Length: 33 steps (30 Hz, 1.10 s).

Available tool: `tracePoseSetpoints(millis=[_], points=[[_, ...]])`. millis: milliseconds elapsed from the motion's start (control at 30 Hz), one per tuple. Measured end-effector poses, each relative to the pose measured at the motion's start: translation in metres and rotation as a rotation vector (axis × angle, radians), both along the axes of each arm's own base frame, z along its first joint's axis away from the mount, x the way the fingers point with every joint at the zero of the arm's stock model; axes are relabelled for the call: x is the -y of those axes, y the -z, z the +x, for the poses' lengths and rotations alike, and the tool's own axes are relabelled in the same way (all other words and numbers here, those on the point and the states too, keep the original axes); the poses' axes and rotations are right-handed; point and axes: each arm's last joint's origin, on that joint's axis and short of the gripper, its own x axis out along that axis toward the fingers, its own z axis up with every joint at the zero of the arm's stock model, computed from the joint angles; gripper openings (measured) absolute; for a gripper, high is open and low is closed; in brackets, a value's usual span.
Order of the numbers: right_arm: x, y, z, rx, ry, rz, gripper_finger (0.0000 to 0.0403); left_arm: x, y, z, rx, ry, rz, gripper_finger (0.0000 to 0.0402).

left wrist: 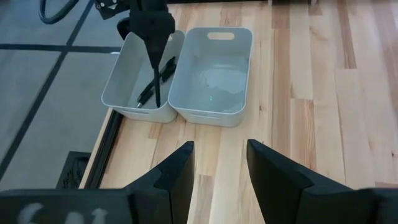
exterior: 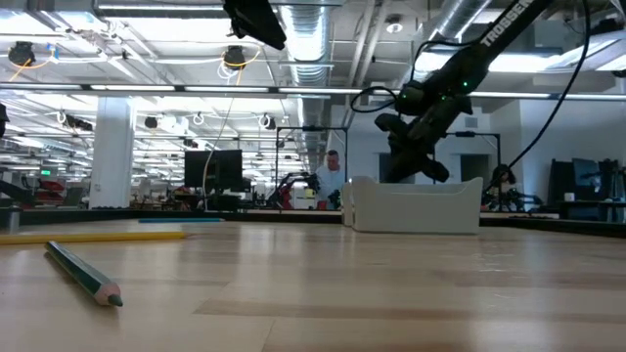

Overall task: Sort pens & pencils
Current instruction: Put the black pen into the top bin, then put the yellow pencil into the bottom bin

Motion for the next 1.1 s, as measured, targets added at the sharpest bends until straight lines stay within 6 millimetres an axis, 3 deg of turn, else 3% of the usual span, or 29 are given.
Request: tracePoseSetpoints(millis=[633,867,1100], points=[[0.003,-0.005,-0.007,0.003,0.033,0.005,0.0157,0.000,0.000,-0.001,-0.001,-0.013,-0.003,0.0140],[-0.005,-0.055,-0.004,0.110,0.008,-0.111,0.0158,-0.002,0.003,-0.005,-0.068,-0.087,0.056,0.0140],[-0.045,-0.111,-0.002,0.238,-0.083,-0.232,0.0155,0.002,0.000,-0.027,-0.153,-0.119,0.058,0.0140]])
